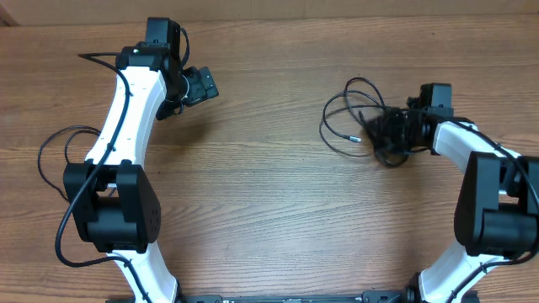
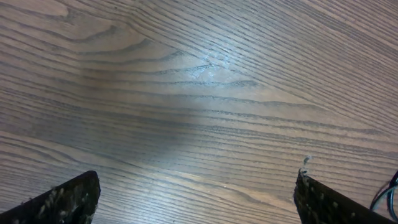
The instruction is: Untangle cables
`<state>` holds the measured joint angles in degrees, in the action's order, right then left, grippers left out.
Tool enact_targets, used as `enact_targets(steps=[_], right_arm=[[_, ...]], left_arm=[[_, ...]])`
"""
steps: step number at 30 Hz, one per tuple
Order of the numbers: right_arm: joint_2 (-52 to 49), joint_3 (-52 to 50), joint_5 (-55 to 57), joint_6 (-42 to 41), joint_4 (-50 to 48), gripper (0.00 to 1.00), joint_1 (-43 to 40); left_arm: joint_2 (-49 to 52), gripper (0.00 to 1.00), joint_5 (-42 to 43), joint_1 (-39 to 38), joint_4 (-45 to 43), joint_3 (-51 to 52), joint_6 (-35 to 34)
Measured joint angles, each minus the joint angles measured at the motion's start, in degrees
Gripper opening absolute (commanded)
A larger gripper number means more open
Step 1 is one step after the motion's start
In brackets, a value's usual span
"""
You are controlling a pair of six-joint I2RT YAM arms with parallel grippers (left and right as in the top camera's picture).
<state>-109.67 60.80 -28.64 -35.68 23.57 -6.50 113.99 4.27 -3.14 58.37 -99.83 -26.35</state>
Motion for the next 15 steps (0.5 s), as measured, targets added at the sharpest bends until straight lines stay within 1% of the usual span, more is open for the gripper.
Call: enact_targets(steps=[6, 11, 13, 15], right_arm=[[2.7, -0.1, -1.3, 2.7, 8.1, 0.04, -0.6], [12.3, 0.4, 0.4, 3.7, 11.8, 0.08, -0.6], [15.3, 0.9, 1.4, 3.9, 12.1, 0.13, -0.6], [16.8, 1.3, 2.7, 3.8, 12.2, 0.33, -0.7]], left_arm=[[0.0, 1.00, 0.0, 0.0, 0.0, 0.0, 0.0], [0.0, 0.99, 0.0, 0.0, 0.0, 0.0, 0.0], [0.0, 1.00, 0.0, 0.0, 0.0, 0.0, 0.0], [0.0, 1.00, 0.0, 0.0, 0.0, 0.0, 0.0]])
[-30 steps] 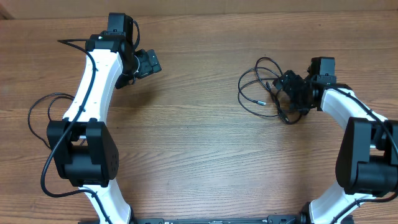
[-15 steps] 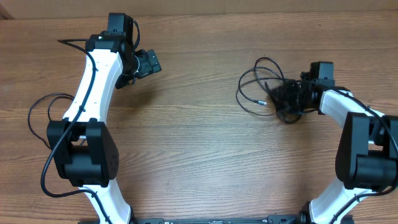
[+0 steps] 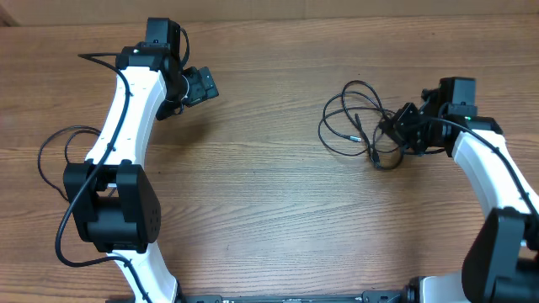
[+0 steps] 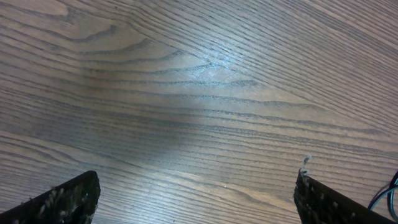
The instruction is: Untangle cables
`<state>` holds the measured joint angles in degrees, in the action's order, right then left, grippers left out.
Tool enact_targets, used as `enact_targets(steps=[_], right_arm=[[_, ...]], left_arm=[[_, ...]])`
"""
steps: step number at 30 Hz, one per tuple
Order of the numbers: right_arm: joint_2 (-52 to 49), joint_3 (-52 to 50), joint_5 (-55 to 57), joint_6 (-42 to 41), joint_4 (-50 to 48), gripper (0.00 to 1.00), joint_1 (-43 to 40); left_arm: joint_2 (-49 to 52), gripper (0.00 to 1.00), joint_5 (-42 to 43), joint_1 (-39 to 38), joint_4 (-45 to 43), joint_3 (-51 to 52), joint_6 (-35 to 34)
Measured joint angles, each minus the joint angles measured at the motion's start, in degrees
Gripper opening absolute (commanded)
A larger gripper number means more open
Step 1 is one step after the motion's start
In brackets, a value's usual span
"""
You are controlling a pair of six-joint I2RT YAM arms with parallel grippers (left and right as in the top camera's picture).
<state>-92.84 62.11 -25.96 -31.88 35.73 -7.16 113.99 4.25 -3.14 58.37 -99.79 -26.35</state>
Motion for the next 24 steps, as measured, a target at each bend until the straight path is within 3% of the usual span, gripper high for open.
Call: enact_targets(steps=[5, 10, 16, 24], right_arm=[[-0.1, 0.2, 3.0, 0.5, 2.0, 0.77, 0.0], [-0.4, 0.2, 5.3, 0.5, 3.9, 0.90, 0.0], [-0.4, 0.2, 7.6, 0.6, 5.7, 0.93, 0.0], [-0.4, -1.3, 10.1, -1.3, 2.0, 0.88, 0.0]], left_arm=[[0.0, 1.00, 0.0, 0.0, 0.0, 0.0, 0.0], [0.0, 1.00, -0.1, 0.0, 0.0, 0.0, 0.0], [0.0, 0.99, -0.1, 0.0, 0.0, 0.0, 0.0], [0.0, 0.99, -0.2, 0.0, 0.0, 0.0, 0.0]])
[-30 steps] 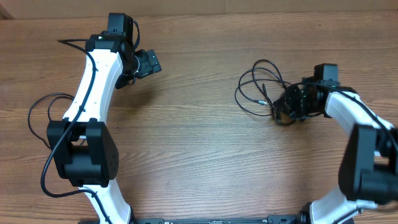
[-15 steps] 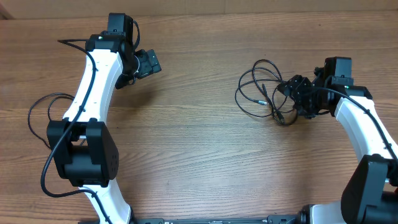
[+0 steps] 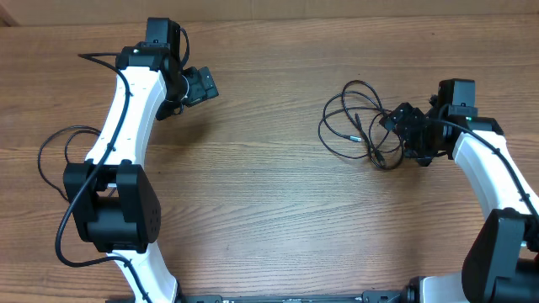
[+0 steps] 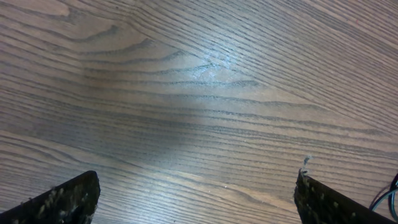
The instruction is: Untangle cables
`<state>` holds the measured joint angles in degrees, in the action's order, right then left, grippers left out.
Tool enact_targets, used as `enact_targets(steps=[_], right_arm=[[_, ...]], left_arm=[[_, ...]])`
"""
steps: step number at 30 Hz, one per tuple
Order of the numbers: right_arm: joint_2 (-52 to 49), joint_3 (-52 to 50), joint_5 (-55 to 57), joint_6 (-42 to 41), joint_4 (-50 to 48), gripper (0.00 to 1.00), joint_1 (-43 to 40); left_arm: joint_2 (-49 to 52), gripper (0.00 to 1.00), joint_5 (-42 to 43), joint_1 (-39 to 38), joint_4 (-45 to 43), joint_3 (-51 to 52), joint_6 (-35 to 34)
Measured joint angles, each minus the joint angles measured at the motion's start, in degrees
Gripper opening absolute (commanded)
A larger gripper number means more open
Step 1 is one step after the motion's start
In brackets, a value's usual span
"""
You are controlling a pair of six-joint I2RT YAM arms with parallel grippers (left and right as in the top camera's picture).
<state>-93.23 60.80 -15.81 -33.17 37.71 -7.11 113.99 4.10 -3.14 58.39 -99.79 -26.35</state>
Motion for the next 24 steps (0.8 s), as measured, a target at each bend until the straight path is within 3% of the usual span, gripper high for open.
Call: enact_targets(steps=[6, 8, 10, 13, 15, 24], right_arm=[[-0.1, -5.2, 0.7, -1.9, -5.2, 0.65, 1.2], [-0.1, -6.0, 0.8, -2.2, -6.1, 0.63, 1.9], [-0.1, -6.1, 0.9, -2.8, -6.6, 0.71, 2.3], [-0.1, -6.1, 2.4, -3.1, -6.7, 0.93, 2.4], [-0.1, -6.1, 4.8, -3.0, -6.0, 1.00, 2.4], [-0.1, -6.2, 6.8, -2.1, -14.1, 1.00, 2.4]], left_arm=[[0.0, 1.00, 0.0, 0.0, 0.0, 0.0, 0.0], [0.0, 1.00, 0.0, 0.0, 0.0, 0.0, 0.0], [0.0, 1.00, 0.0, 0.0, 0.0, 0.0, 0.0], [0.0, 0.99, 0.0, 0.0, 0.0, 0.0, 0.0], [0.0, 1.00, 0.0, 0.0, 0.0, 0.0, 0.0], [0.0, 1.00, 0.0, 0.0, 0.0, 0.0, 0.0]])
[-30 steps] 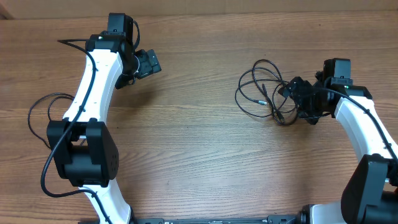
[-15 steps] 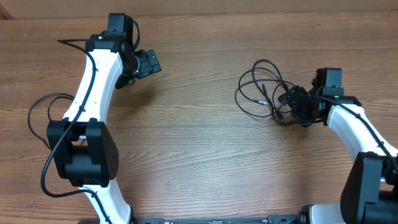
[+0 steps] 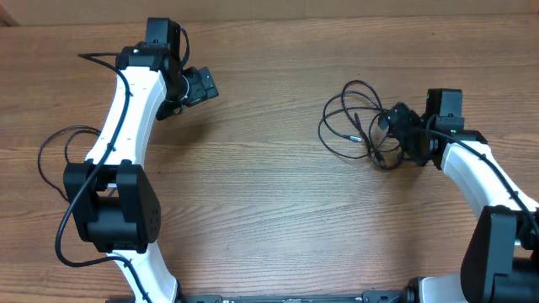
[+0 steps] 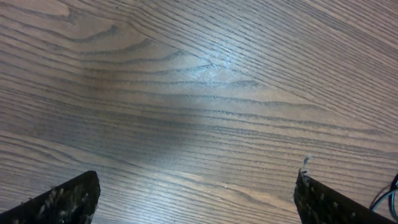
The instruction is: Untangle cables
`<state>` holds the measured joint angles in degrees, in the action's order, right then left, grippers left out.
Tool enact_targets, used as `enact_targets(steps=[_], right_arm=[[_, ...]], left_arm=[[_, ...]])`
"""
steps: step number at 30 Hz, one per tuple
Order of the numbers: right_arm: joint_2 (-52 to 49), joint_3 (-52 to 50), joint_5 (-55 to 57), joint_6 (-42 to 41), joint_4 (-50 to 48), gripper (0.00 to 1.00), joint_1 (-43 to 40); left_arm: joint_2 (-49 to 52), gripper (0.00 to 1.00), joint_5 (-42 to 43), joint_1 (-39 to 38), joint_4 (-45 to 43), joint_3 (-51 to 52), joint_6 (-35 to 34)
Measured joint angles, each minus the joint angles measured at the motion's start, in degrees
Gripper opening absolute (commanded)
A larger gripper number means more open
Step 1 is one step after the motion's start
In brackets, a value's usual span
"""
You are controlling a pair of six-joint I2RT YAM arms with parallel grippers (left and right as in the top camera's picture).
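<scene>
The tangle of thin black cables (image 3: 349, 124) lies on the wooden table at the right in the overhead view, its loops spreading left with one plug end (image 3: 354, 137) free. My right gripper (image 3: 402, 128) sits on the tangle's right end, where the strands bunch. Its fingers merge with the dark cables, so their state does not show. My left gripper (image 3: 202, 85) hovers far off at the upper left. In the left wrist view the left gripper (image 4: 196, 199) is open over bare wood, with nothing between its fingertips (image 4: 74, 198).
The left arm's own black cable (image 3: 52, 160) loops out over the table at the far left. A strip of cable (image 4: 382, 196) shows at the wrist view's lower right corner. The table's far edge (image 3: 337, 18) runs along the top.
My right wrist has shifted a little left and up, with the gripper still at the tangle's right end. The cable loops lie much as before. The left arm has not moved.
At first my right gripper lay over the bunched right end of the tangle with the arm folded close. Then the arm stood further right and the gripper sat just right of the bunch. It has stayed at that end with small shifts. The left gripper stayed open and still.
</scene>
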<state>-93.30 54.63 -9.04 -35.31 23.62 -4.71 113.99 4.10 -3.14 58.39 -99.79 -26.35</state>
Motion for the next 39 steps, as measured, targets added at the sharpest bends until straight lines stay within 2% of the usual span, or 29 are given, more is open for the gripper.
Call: enact_targets(steps=[4, 6, 9, 11, 15, 20, 30, 39], right_arm=[[0.0, 0.0, -0.9, -0.7, -2.0, 1.00, -0.5], [0.0, 0.0, 0.2, -1.7, -1.5, 0.95, -1.5], [0.0, 0.0, 2.7, -3.2, -0.6, 0.74, -3.6], [0.0, 0.0, 3.9, -3.8, -0.4, 0.68, -4.9], [-1.1, 0.0, 5.6, -5.1, -0.5, 0.70, -6.4], [-4.9, 0.0, 4.7, -7.0, -0.6, 0.82, -6.2], [-9.7, 0.9, -5.2, -7.7, -5.2, 0.81, -1.3], [-11.5, 0.7, -10.8, -8.2, -12.1, 0.82, 10.8]], left_arm=[[0.0, 1.00, 0.0, 0.0, 0.0, 0.0, 0.0], [0.0, 1.00, 0.0, 0.0, 0.0, 0.0, 0.0], [0.0, 1.00, 0.0, 0.0, 0.0, 0.0, 0.0], [0.0, 1.00, 0.0, 0.0, 0.0, 0.0, 0.0], [0.0, 1.00, 0.0, 0.0, 0.0, 0.0, 0.0], [0.0, 1.00, 0.0, 0.0, 0.0, 0.0, 0.0], [0.0, 1.00, 0.0, 0.0, 0.0, 0.0, 0.0], [0.0, 1.00, 0.0, 0.0, 0.0, 0.0, 0.0]])
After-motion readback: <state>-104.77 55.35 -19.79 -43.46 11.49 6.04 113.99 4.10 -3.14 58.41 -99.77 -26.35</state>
